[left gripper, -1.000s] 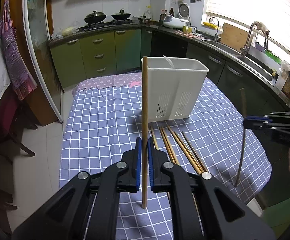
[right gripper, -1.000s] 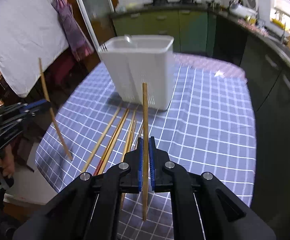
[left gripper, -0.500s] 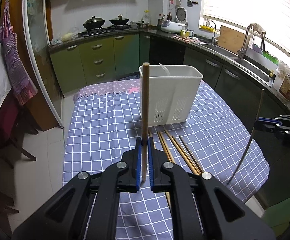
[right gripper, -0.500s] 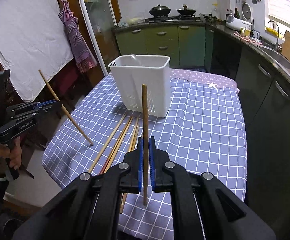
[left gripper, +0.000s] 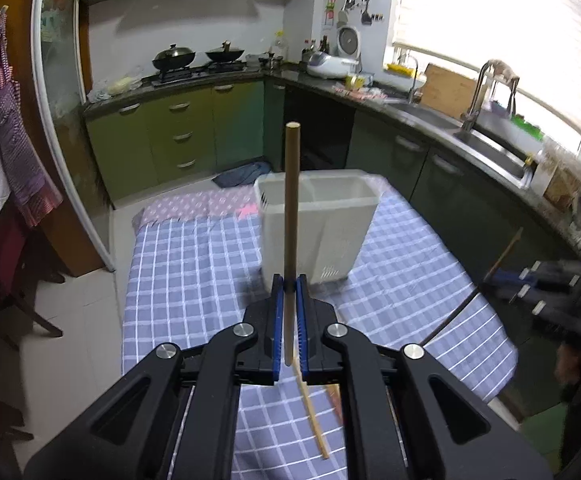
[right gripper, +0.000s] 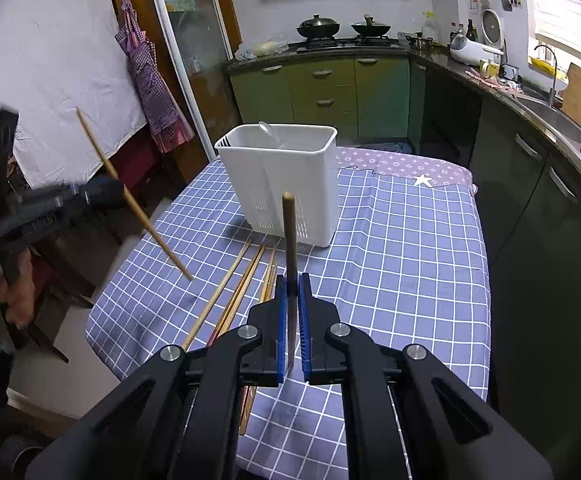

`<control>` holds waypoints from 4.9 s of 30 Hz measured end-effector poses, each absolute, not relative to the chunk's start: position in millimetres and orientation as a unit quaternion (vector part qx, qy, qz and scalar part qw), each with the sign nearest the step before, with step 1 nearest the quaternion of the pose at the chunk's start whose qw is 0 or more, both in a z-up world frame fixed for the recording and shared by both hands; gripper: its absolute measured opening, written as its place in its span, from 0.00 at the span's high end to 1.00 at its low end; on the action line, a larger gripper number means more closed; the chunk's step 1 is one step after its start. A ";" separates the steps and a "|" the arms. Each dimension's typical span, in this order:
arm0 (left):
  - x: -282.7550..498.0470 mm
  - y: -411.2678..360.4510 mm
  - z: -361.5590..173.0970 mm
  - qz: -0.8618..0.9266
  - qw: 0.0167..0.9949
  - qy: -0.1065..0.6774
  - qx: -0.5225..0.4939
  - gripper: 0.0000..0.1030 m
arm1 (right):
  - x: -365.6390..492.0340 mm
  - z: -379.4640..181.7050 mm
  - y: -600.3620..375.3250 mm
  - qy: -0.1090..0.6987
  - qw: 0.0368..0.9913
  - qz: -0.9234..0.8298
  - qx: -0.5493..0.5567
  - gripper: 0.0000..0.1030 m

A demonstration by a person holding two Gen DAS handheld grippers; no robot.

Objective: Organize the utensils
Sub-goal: 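Insert the chopstick into the holder and open the left tool while the right tool carries its chopstick, then insert the chopstick into the holder and open the right tool, then grasp and lift another chopstick with the left tool while the right tool moves toward the chopsticks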

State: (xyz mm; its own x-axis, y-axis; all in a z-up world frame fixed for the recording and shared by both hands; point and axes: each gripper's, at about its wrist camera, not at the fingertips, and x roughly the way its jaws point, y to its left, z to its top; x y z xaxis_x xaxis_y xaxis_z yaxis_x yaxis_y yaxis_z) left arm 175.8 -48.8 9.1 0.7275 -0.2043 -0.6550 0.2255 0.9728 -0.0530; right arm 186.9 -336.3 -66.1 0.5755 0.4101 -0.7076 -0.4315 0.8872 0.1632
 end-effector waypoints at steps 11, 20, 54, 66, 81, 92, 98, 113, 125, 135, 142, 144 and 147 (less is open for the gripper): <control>218.4 -71.6 105.2 -0.111 0.960 0.255 0.020 0.94 | 189.0 -70.5 -345.0 0.397 0.888 0.231 -0.003 0.94; 276.0 -92.2 84.0 -0.079 0.966 0.244 0.027 0.94 | 186.4 -71.6 -344.7 0.394 0.889 0.233 -0.003 0.94; 206.8 -26.9 20.5 -0.072 0.940 0.334 0.010 0.76 | 368.1 22.6 -308.2 0.353 0.916 0.167 0.089 0.93; 221.2 -27.3 -28.1 -0.090 0.900 0.427 -0.007 0.75 | 362.5 -2.8 -343.0 0.382 0.893 0.190 0.146 0.71; 249.0 -57.1 -146.6 -0.100 0.794 0.599 -0.027 0.75 | 206.0 -60.3 -398.1 0.391 0.880 0.241 0.120 0.68; 276.7 -77.8 -179.9 -0.064 0.779 0.624 -0.009 0.75 | 192.2 -102.3 -416.8 0.427 0.866 0.226 0.127 0.68; 283.7 -82.5 -180.7 -0.056 0.782 0.620 0.005 0.91 | 195.3 -107.2 -416.0 0.435 0.863 0.225 0.123 0.68; 245.7 -40.4 -134.9 -0.075 0.825 0.559 -0.028 0.93 | 229.3 -141.1 -340.6 0.510 0.823 0.250 0.030 0.65; 197.5 -44.3 -67.1 -0.084 0.889 0.450 0.001 0.93 | 272.4 -194.3 -268.2 0.564 0.791 0.230 -0.049 0.74; 176.3 -47.1 -48.9 -0.086 0.910 0.406 0.025 0.93 | 287.4 -210.4 -237.3 0.579 0.781 0.216 -0.093 0.83; 171.5 -49.2 -47.3 -0.090 0.911 0.400 0.033 0.93 | 290.8 -218.8 -218.7 0.579 0.780 0.200 -0.125 0.91; 170.9 -49.2 -47.7 -0.092 0.911 0.400 0.032 0.93 | 290.6 -218.0 -218.0 0.577 0.782 0.200 -0.125 0.92; 170.5 -47.2 -48.1 -0.094 0.911 0.399 0.030 0.93 | 290.0 -214.4 -219.7 0.568 0.789 0.203 -0.114 0.94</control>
